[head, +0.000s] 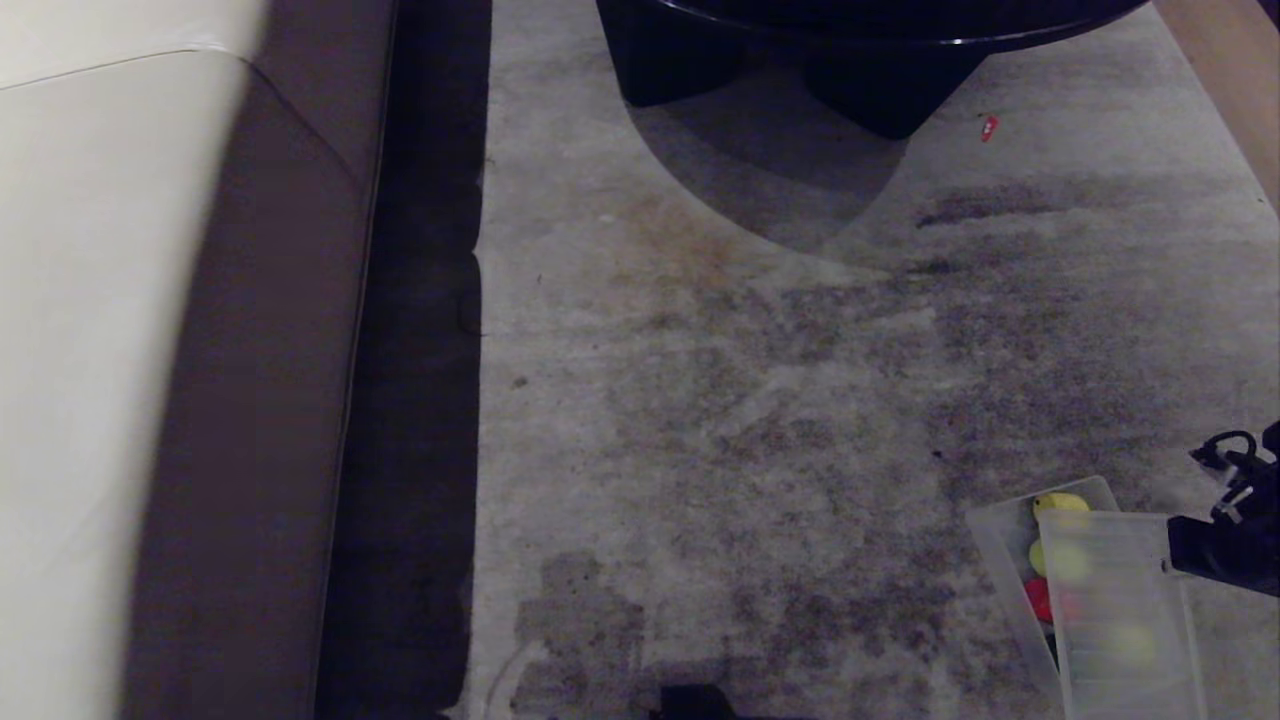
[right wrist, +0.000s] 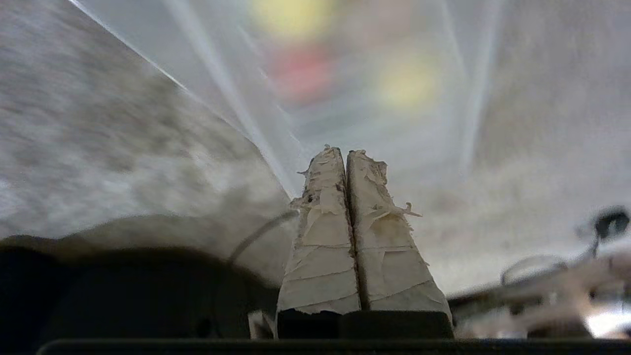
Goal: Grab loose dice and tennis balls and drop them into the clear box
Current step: Close the lid
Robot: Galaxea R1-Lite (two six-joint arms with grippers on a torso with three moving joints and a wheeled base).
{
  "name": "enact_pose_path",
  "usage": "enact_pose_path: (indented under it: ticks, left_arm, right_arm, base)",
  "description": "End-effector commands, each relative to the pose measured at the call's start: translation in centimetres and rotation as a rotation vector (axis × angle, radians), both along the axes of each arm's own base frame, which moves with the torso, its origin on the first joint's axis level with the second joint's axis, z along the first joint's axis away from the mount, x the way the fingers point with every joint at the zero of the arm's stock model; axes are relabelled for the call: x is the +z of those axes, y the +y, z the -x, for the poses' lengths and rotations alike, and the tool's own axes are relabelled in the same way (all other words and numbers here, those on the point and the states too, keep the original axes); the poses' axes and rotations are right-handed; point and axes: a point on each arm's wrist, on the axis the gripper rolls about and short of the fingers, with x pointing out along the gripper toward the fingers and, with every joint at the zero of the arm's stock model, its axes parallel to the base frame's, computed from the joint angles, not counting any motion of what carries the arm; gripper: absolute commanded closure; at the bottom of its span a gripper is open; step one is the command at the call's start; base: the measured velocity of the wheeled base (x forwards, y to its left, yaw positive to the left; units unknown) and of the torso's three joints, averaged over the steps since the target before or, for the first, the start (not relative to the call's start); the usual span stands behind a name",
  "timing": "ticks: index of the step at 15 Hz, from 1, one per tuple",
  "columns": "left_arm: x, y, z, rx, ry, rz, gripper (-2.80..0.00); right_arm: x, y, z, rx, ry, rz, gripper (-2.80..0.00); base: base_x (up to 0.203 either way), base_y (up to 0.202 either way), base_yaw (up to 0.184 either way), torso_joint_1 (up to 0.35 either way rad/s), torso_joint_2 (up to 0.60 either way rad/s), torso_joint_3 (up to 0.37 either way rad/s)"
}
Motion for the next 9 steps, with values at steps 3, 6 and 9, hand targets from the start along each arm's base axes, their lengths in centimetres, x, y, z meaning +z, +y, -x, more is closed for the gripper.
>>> enact_pose_path:
  ticks: [3,6,9]
  left_arm:
    - [0.0,0.0,0.0,0.000,-0.001,0.001,0.00]
    - [0.0,0.0,0.0,0.000,0.000,0.001,0.00]
    - [0.0,0.0,0.0,0.000,-0.001,0.001,0.00]
  right_arm:
    - [-1.1,-2.8,3.0,-0.102,0.041,-0.013,0.00]
    - [-3.3,-5.1,4.0,-0.159,0.082,-0.045,0.00]
    - [-3.9,-7.4,2.6,-0.194,0.047,-0.030,0.00]
  base:
    - [0.000,0.000,0.000,0.000,0.00,0.000]
    - [0.000,0.000,0.000,0.000,0.00,0.000]
    - [0.000,0.000,0.000,0.000,0.00,0.000]
